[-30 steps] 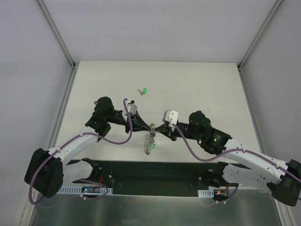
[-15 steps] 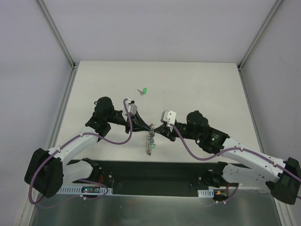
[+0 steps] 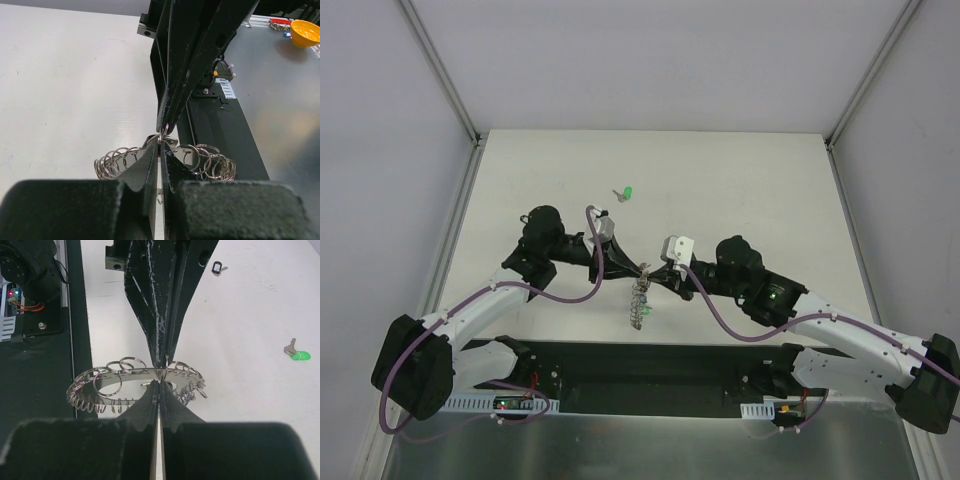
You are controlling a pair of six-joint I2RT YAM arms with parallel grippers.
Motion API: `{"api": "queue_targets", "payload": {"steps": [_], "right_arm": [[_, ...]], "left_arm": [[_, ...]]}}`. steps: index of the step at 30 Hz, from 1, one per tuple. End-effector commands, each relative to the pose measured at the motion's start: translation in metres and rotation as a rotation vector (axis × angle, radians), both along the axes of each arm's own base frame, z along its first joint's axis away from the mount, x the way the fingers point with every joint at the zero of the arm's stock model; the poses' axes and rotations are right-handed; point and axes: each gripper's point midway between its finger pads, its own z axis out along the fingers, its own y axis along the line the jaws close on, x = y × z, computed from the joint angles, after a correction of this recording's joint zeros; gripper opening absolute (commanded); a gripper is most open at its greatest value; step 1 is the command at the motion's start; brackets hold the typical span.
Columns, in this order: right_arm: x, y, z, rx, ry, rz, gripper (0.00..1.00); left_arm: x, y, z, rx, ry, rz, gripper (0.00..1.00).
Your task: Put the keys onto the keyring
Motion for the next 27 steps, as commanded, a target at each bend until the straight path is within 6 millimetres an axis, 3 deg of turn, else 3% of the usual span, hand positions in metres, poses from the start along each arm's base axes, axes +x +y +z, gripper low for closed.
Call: {"api": "queue_targets", "payload": {"steps": [1, 11, 15, 27], "right_arm": [[-0.003, 0.006, 0.018, 0.024, -0.042, 0.019, 0.01], [0.001, 0.009, 0.011, -0.033, -0.09, -0.024, 0.01], [0.003, 0.012, 0.009, -0.035, -0.103, -0.04, 0.01], [0.008, 0.009, 0.015, -0.04, -0.128, -0.073, 0.01]], "left_arm": [[0.007, -0.007, 0.033, -0.034, -0.073, 0.06, 0.0], [0.016, -0.007, 0.039, -0.061, -0.048, 0.218, 0.0], [0.018, -0.005, 0.053, -0.157, -0.067, 0.278, 0.0], [0.018, 0.004, 0.04, -0.307, -0.066, 0.384, 0.01]]}}
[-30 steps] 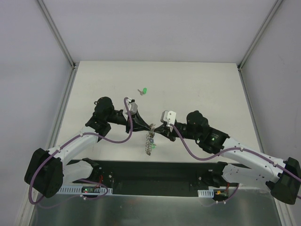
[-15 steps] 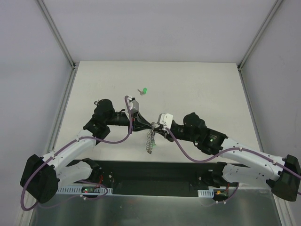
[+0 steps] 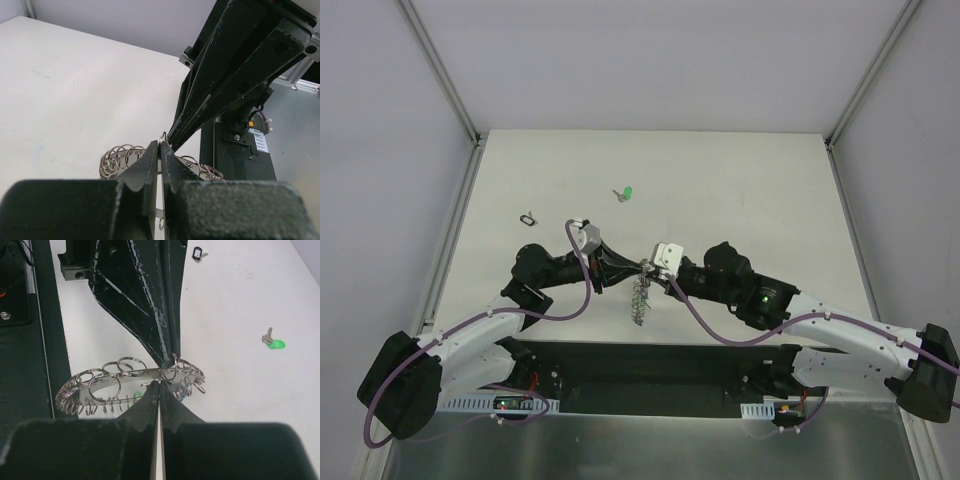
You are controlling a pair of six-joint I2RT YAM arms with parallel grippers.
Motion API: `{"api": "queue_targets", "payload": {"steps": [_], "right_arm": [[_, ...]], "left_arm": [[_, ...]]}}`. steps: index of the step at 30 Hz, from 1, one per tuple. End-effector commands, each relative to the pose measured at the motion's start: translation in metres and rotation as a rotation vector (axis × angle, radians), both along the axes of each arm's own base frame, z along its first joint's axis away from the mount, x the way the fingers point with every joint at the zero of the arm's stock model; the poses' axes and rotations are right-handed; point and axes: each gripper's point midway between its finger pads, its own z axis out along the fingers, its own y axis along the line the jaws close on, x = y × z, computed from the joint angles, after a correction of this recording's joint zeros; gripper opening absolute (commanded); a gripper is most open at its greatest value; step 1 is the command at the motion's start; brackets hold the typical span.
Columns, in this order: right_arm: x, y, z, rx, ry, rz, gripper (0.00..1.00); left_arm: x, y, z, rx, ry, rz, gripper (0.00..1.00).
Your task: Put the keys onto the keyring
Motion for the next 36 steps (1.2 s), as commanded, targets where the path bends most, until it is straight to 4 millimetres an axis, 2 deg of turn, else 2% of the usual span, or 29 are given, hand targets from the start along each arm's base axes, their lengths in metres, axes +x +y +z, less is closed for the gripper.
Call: {"api": "queue_targets", "payload": {"steps": [1, 4, 7, 10, 16, 17, 24, 26, 30, 31, 36], "right_arm": [[-0.001, 0.006, 0.026, 0.037, -0.044, 0.016, 0.01], [-0.001, 0.005, 0.027, 0.018, -0.046, 0.021, 0.01], [-0.001, 0.006, 0.03, 0.004, -0.051, 0.028, 0.01], [-0.003, 0.003, 0.026, -0.04, -0.042, 0.038, 0.01], [-0.004, -0.001, 0.023, -0.096, -0.045, 0.051, 0.01], [-0.005, -0.002, 0.021, -0.108, -0.043, 0.054, 0.01], [-0.008, -0.004, 0.02, -0.143, -0.034, 0.078, 0.01], [-0.01, -0.004, 0.019, -0.15, -0.03, 0.085, 0.01], [-0.011, -0.003, 0.018, -0.157, -0.029, 0.091, 0.01], [-0.011, -0.003, 0.019, -0.158, -0.03, 0.09, 0.01], [-0.01, -0.004, 0.018, -0.164, -0.035, 0.084, 0.01]], "left_arm": [[0.004, 0.005, 0.04, -0.155, -0.122, 0.065, 0.07], [0.003, 0.007, 0.034, -0.152, -0.111, 0.067, 0.19], [0.001, 0.009, 0.031, -0.151, -0.112, 0.074, 0.25], [-0.001, 0.012, 0.027, -0.143, -0.116, 0.083, 0.27], [-0.001, 0.013, 0.01, -0.069, -0.123, 0.083, 0.41], [-0.001, 0.012, 0.008, -0.05, -0.147, 0.075, 0.45], [-0.011, 0.003, -0.011, 0.042, -0.221, -0.062, 0.56], [-0.015, -0.001, -0.018, 0.064, -0.23, -0.12, 0.57], [-0.011, -0.01, -0.017, 0.08, -0.243, -0.18, 0.55], [-0.01, -0.012, -0.021, 0.089, -0.233, -0.197, 0.51], [-0.009, -0.019, -0.018, 0.09, -0.233, -0.259, 0.35]]}}
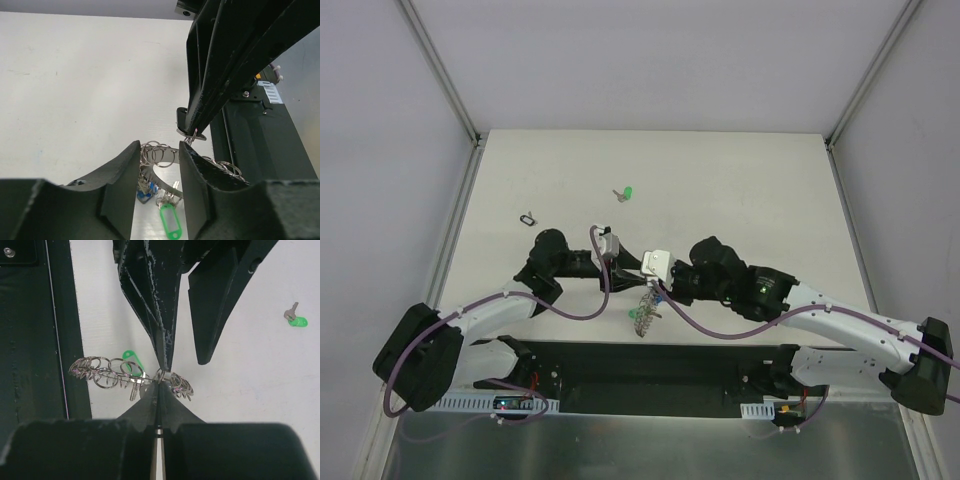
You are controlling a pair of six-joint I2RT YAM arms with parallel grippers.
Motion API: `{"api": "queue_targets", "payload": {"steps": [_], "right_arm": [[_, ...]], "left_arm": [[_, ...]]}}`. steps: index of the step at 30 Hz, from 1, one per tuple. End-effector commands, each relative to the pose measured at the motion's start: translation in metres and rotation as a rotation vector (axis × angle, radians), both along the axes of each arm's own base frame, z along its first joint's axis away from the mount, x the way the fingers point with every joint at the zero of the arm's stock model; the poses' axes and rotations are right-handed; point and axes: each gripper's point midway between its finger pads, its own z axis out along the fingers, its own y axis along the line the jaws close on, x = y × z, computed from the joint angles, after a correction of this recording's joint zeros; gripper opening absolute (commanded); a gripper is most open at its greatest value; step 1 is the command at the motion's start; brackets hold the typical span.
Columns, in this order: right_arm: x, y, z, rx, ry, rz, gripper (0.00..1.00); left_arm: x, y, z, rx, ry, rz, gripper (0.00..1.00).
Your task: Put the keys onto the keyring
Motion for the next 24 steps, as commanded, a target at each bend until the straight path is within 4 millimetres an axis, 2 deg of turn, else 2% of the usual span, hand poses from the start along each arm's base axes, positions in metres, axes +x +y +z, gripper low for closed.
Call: {"api": "queue_targets", "payload": {"steps": [1, 7, 15, 19, 24], "right_arm": [[0.002, 0.01, 0.033, 0.073, -0.056, 0.02, 0.01], [0.002, 0.009, 0.031, 0.068, -0.06, 0.018, 0.01], [0.006, 0.006, 0.029, 0.06, -0.072, -0.004, 0.01], [0.009, 0.004, 0.029, 0.055, -0.077, -0.024, 0.01], [0.011, 0.004, 0.037, 0.067, -0.082, -0.037, 0.01]], "left_arm": [[-0.007, -0.007, 0.015, -0.025, -0.086, -0.116, 0.33], [-0.015, -0.01, 0.014, -0.019, -0.075, -0.196, 0.33], [-0.023, -0.009, 0.011, -0.008, -0.069, -0.256, 0.4], [-0.023, -0.009, 0.007, -0.001, -0.066, -0.271, 0.4], [-0.027, -0.009, 0.005, 0.001, -0.064, -0.303, 0.4]]}}
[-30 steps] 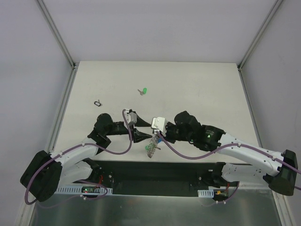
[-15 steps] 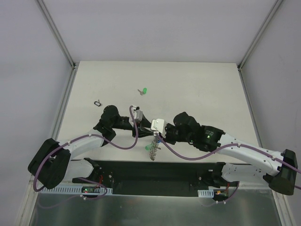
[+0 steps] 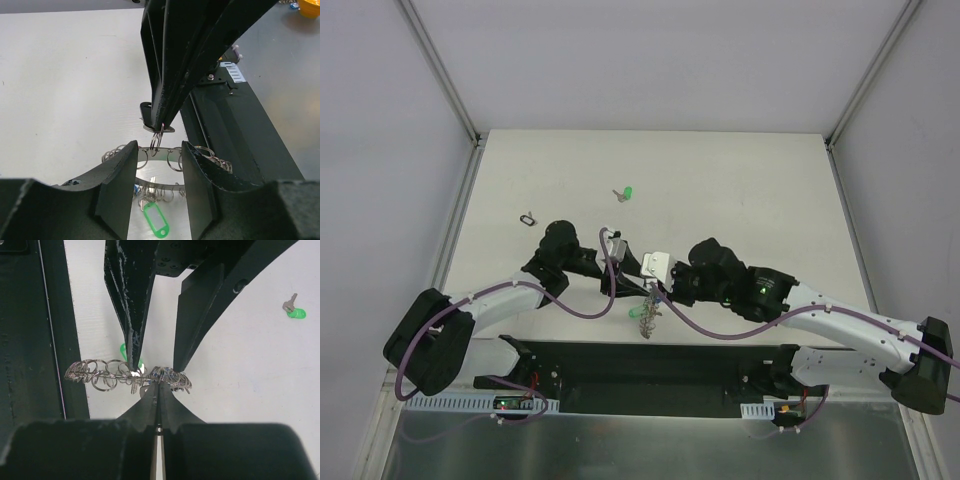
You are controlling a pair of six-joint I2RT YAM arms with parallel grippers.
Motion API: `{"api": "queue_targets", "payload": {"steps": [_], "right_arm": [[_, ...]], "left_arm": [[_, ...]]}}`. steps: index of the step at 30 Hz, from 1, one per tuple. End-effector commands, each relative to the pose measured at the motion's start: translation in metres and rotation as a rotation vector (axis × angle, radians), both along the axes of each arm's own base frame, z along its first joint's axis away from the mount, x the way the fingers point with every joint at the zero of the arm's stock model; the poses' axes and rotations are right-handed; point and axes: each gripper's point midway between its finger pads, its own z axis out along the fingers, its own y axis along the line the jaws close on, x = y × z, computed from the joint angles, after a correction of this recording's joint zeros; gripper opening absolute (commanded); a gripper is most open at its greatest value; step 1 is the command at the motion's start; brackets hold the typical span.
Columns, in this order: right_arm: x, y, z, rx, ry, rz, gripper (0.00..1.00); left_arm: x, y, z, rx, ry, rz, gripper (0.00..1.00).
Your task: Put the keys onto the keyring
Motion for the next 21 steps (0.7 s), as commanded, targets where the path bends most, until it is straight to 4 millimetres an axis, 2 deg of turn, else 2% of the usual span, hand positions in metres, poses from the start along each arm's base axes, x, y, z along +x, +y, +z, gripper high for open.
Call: {"api": "queue_targets", "payload": {"steps": [1, 6, 12, 21], "right_arm": [[0.012, 0.01, 0.044, 0.103, -0.075, -0.03, 0.01], [0.013, 0.011, 0.045, 0.084, -0.065, -0.035, 0.01], [0.012, 0.017, 0.047, 0.063, -0.053, -0.023, 0.01], [0.01, 0.021, 0.042, 0.035, -0.041, -0.008, 0.01]], "left_arm": [[-0.008, -0.001, 0.012, -0.039, -0.08, -0.089, 0.4], [-0.007, -0.001, 0.009, -0.039, -0.092, -0.089, 0.4], [0.004, -0.004, 0.004, -0.031, -0.115, -0.033, 0.41], [0.008, -0.006, 0.009, -0.045, -0.136, -0.021, 0.4]]}}
